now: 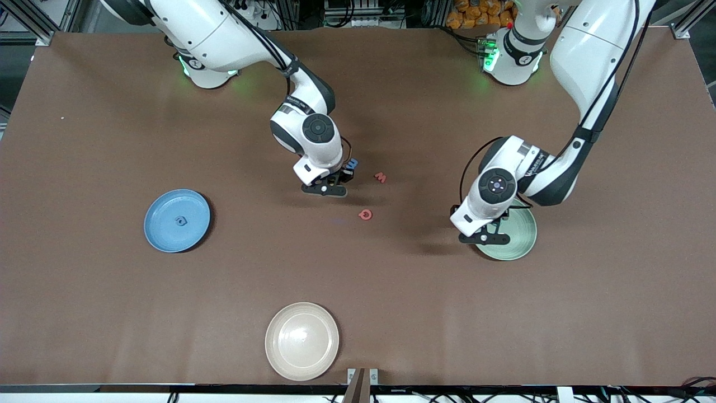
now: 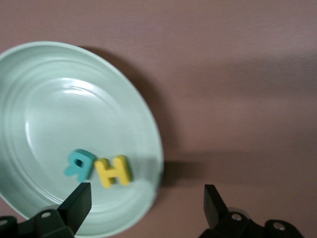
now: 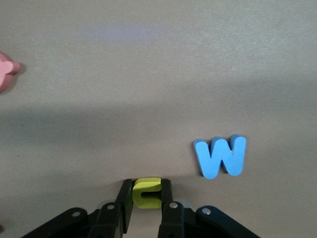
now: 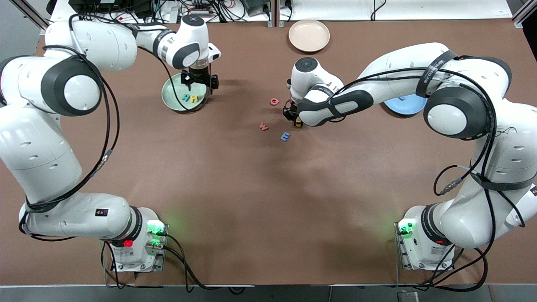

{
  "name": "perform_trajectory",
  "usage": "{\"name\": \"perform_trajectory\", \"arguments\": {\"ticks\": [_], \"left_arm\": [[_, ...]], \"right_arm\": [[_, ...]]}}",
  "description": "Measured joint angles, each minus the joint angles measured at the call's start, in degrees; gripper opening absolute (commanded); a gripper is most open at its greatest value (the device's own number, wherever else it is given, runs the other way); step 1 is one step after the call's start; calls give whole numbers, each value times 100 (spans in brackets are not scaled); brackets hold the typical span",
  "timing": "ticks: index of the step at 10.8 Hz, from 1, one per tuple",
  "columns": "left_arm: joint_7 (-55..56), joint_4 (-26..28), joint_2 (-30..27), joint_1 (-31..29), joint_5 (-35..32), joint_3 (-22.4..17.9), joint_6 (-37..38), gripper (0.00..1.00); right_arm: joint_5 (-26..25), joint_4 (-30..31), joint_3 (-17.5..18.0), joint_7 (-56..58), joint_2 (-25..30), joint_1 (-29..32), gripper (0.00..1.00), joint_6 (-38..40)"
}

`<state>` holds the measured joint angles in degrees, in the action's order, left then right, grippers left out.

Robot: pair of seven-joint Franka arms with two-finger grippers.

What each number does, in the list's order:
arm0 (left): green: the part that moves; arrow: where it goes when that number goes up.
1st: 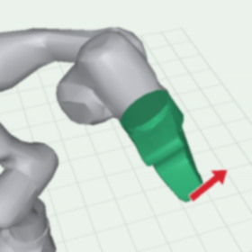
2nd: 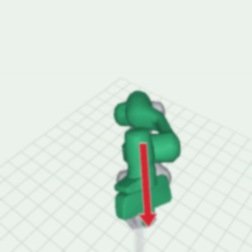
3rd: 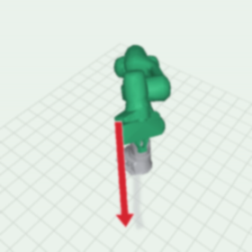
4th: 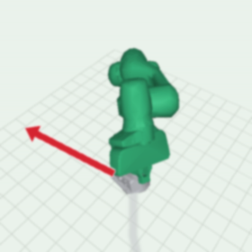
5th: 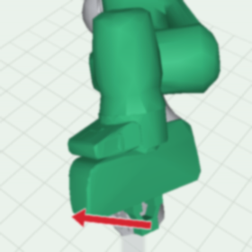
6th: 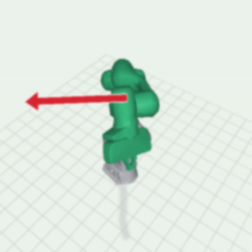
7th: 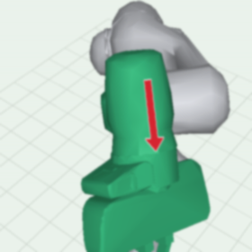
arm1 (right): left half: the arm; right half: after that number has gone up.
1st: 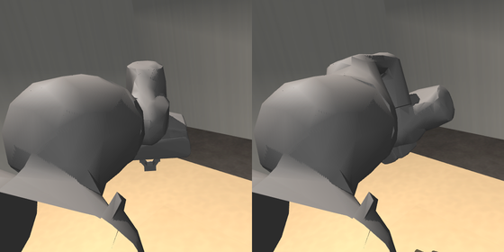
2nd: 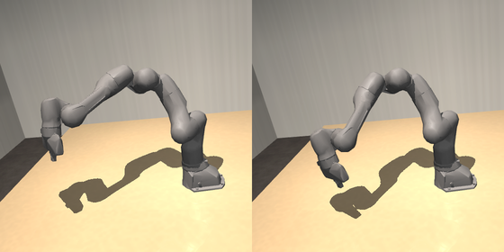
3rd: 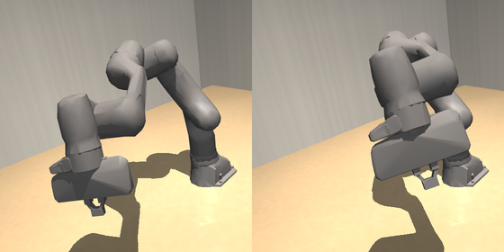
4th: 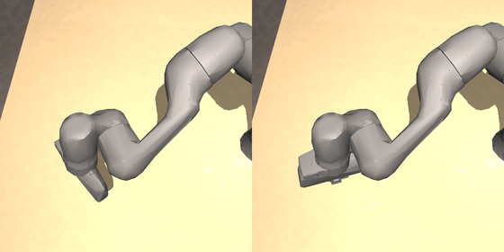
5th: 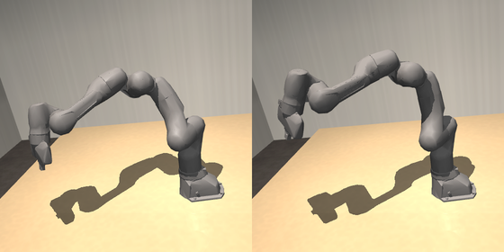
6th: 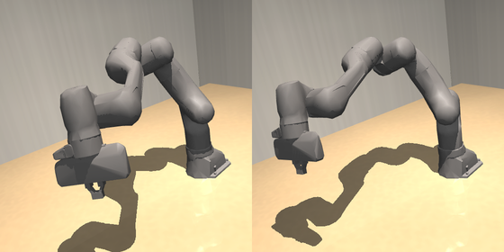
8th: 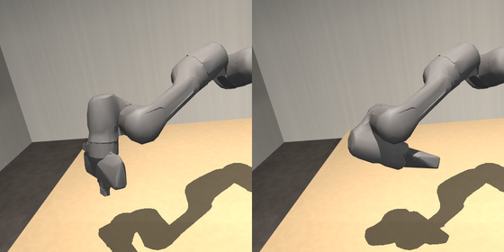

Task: Sort upper and lower case letters into plates
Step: 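Place the c on the blue plate while the left gripper reaches the W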

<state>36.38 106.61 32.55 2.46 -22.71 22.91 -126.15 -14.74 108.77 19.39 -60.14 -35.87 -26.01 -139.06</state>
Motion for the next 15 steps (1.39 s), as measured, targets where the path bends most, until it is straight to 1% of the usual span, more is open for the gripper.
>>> {"name": "perform_trajectory", "arguments": {"ticks": [2, 4, 6, 8, 10, 12, 13, 15], "left_arm": [[498, -6, -16, 7, 0, 207, -6, 100], [945, -17, -22, 13, 0, 435, -18, 100], [1412, -37, -24, 139, 0, 668, -33, 100], [2159, -85, -25, 635, 0, 721, -43, 100], [3141, -104, -25, 1217, 0, 736, -43, 100], [4000, -100, -21, 1664, 0, 733, -38, 100], [4260, -97, 0, 1804, 0, 728, -36, 100], [4483, -102, 93, 1866, 0, 700, -37, 100]], "right_arm": [[-5, -47, 2, 0, 163, 82, 0, 296], [-5, -78, 34, 46, 482, 259, 0, 697], [26, -86, 60, 474, 818, 565, 0, 1326], [331, -93, 55, 1412, 1186, 1104, 0, 2075], [479, -95, -35, 2382, 1543, 1695, 0, 2644], [510, -91, -241, 3353, 1680, 2141, 0, 2909], [529, -86, -343, 3927, 1681, 2370, 0, 2949], [555, -56, -737, 5164, 1680, 2574, 0, 2987]]}}
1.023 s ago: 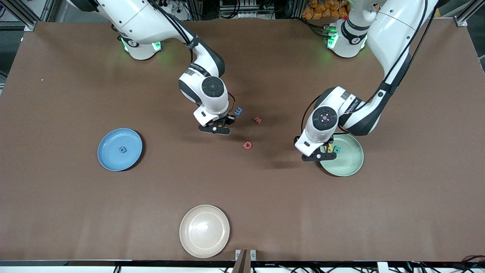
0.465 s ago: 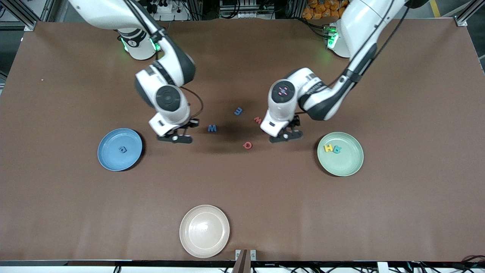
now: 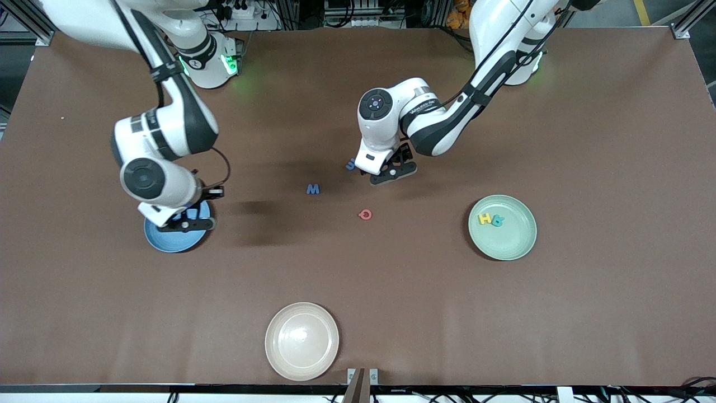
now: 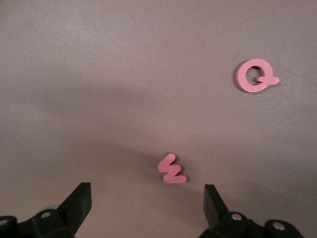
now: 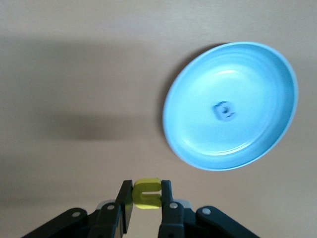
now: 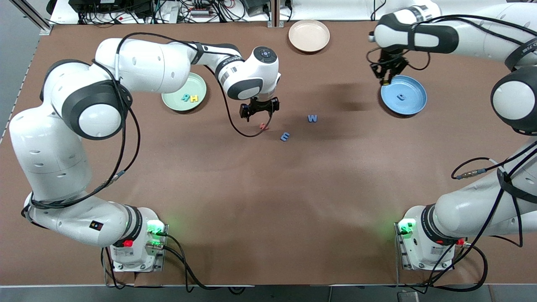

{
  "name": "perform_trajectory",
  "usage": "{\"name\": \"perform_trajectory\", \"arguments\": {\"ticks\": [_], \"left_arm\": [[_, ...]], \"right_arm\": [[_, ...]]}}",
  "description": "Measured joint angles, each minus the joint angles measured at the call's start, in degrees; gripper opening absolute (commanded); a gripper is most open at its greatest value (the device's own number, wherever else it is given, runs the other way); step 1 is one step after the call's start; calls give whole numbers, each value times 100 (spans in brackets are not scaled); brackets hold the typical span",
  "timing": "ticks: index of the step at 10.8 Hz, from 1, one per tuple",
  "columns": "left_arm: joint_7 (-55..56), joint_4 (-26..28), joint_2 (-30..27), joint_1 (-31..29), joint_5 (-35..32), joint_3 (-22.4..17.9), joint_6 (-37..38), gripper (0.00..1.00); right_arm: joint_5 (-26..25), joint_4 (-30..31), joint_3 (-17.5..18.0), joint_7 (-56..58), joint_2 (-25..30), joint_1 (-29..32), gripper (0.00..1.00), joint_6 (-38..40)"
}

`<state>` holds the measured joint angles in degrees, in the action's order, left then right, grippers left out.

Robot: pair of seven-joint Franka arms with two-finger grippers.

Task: Sort upper and lower case letters into plates
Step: 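Place the c on the blue plate while the left gripper reaches the W, then grasp the blue W with the left gripper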

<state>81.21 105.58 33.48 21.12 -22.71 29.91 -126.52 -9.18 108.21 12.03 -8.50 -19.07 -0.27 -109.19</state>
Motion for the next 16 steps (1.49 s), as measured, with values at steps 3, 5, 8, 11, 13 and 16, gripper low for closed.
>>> {"name": "perform_trajectory", "arguments": {"ticks": [3, 5, 8, 11, 13, 16], "left_arm": [[61, -146, 218, -7, 0, -38, -12, 100], [167, -311, 350, 158, 0, -35, -25, 100], [699, -443, 448, 294, 0, -36, -25, 100], [523, -690, 619, 368, -15, -35, -53, 100], [-182, -1177, 818, 652, -119, -98, -84, 100], [-925, -1725, 1005, 1341, -756, -554, -567, 100]], "right_arm": [[4, 53, -485, 1541, -11, 15, 0, -66], [5, 123, -766, 2255, -76, 14, 25, -344], [6, 224, -937, 2638, -135, 12, 74, -564], [10, 219, -936, 2659, -134, 2, 75, -570], [114, 199, -936, 2659, -119, 1, 75, -566], [173, 90, -934, 2659, 16, -1, 74, -475]]}}
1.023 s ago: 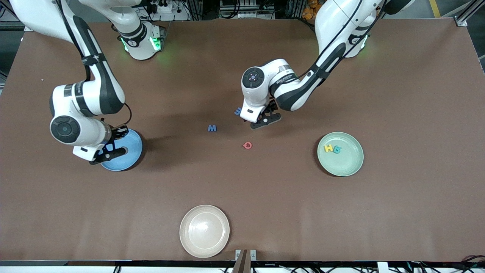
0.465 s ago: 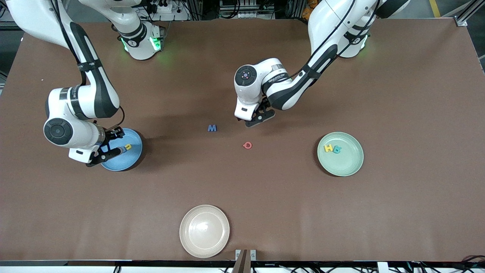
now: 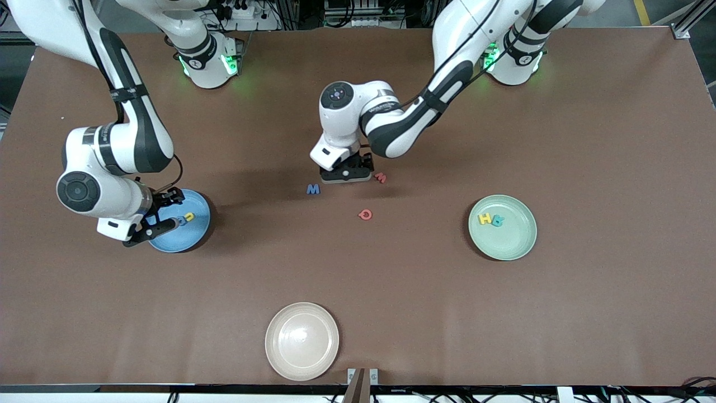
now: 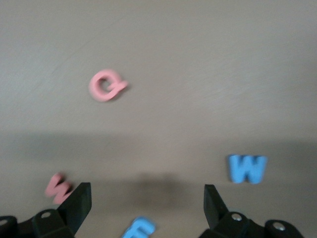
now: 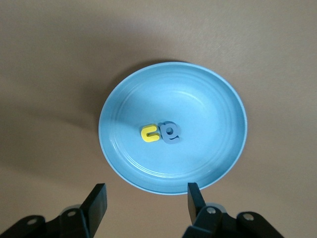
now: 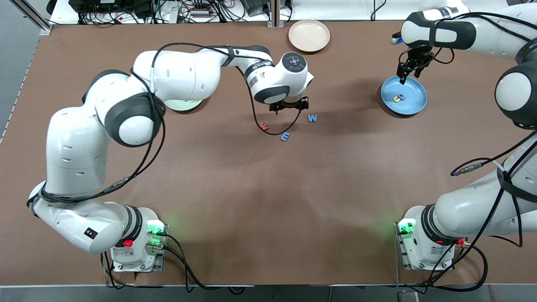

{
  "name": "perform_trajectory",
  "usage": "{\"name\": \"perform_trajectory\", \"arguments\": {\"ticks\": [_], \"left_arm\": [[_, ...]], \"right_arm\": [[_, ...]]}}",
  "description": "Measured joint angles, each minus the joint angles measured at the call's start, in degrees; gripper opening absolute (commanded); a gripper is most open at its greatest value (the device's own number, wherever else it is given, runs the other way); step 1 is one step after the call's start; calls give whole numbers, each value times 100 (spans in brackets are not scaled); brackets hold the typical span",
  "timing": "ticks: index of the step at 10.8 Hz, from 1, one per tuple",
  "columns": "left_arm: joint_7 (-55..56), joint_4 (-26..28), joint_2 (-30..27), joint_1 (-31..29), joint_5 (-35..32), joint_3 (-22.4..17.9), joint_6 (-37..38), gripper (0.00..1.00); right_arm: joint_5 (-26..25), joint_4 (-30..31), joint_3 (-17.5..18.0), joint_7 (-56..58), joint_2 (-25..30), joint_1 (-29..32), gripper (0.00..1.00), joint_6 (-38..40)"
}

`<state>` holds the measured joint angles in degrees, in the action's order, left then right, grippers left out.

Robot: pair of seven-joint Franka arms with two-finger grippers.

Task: Sort upper and lower case letters into plates
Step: 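Grasp the blue W with the left gripper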

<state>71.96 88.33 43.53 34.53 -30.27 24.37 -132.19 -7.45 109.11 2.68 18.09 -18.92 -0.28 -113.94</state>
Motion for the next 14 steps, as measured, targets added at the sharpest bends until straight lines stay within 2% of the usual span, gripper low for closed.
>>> {"name": "perform_trajectory", "arguments": {"ticks": [3, 4, 5, 6, 8, 9, 14], "left_arm": [[-1585, -397, 176, 72, -28, -144, -401, 100], [-2008, -584, 283, 72, -29, -151, -528, 100], [-2231, -737, 438, 167, -46, -223, -731, 100], [-2274, -864, 617, 488, -63, -557, -998, 100], [-1964, -1004, 968, 1436, -63, -1579, -1444, 100], [-1696, -1048, 1121, 1691, -63, -1805, -1529, 100], [-395, -1194, 1276, 1812, -63, -1872, -1574, 100]], "right_arm": [[16, -154, 0, -10, 374, -2, 74, 134], [26, -166, 0, -21, 540, -2, 83, 153], [31, -168, -3, -35, 696, -3, 100, 167], [32, -171, -30, -55, 851, -4, 100, 182], [32, -217, -135, -55, 1125, -1, 100, 368], [33, -281, -157, -55, 1204, -2, 100, 461], [37, -384, -186, -55, 1238, -19, 100, 509]]}}
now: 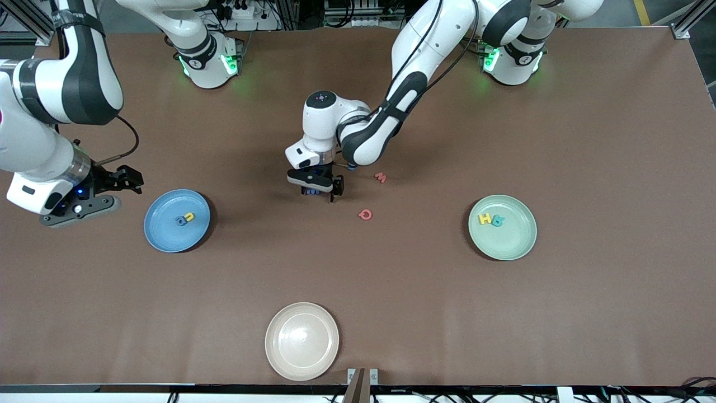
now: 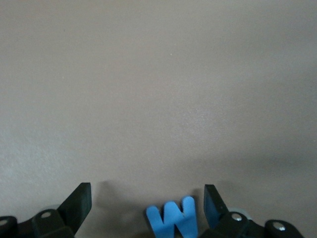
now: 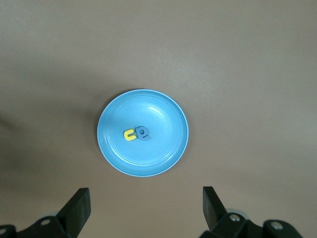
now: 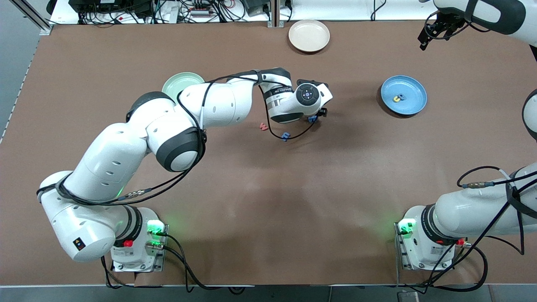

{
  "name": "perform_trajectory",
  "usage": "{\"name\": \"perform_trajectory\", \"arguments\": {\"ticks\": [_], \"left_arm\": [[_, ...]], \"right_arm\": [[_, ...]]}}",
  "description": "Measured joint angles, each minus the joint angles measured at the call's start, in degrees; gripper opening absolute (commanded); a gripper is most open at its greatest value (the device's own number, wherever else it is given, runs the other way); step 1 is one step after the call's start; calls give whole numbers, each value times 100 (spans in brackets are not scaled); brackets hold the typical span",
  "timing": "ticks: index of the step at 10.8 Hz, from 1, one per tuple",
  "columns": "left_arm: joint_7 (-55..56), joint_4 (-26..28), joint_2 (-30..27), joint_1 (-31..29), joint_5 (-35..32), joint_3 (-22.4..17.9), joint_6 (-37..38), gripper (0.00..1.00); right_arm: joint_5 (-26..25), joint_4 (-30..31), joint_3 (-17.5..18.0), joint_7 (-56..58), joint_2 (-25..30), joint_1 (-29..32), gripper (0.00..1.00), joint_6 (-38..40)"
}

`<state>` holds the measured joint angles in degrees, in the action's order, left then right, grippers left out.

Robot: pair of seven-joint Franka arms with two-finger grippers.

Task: Sort upper and lower case letters into plates
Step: 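Grasp the blue W with the left gripper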

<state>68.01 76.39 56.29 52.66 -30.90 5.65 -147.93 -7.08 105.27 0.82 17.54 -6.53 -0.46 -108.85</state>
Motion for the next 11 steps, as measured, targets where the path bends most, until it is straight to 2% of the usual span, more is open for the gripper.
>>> {"name": "perform_trajectory", "arguments": {"ticks": [2, 3, 5, 6, 7, 10, 11], "left_arm": [[467, -9, 42, 73, 0, -1, 0, 100], [688, -21, 60, 162, -1, -38, 2, 97], [884, -36, 62, 295, -1, -123, 20, 70], [889, -36, 69, 303, -1, -152, 49, 44], [893, -44, 83, 298, 0, -168, 31, 36], [894, -93, 75, 314, 0, -168, 27, 30], [894, -97, 62, 314, 0, -170, 31, 22]], "right_arm": [[1, 1, 0, 0, -11, -8, 100, 7], [1, 2, -3, 0, -14, -8, 100, 12], [2, 4, -13, 0, -20, -8, 100, 19], [2, 5, -14, 0, -22, -8, 100, 20], [2, 5, -15, 0, -22, -8, 100, 21], [2, 6, -18, 0, -25, -8, 100, 24], [2, 7, -20, 0, -27, -8, 100, 25]]}}
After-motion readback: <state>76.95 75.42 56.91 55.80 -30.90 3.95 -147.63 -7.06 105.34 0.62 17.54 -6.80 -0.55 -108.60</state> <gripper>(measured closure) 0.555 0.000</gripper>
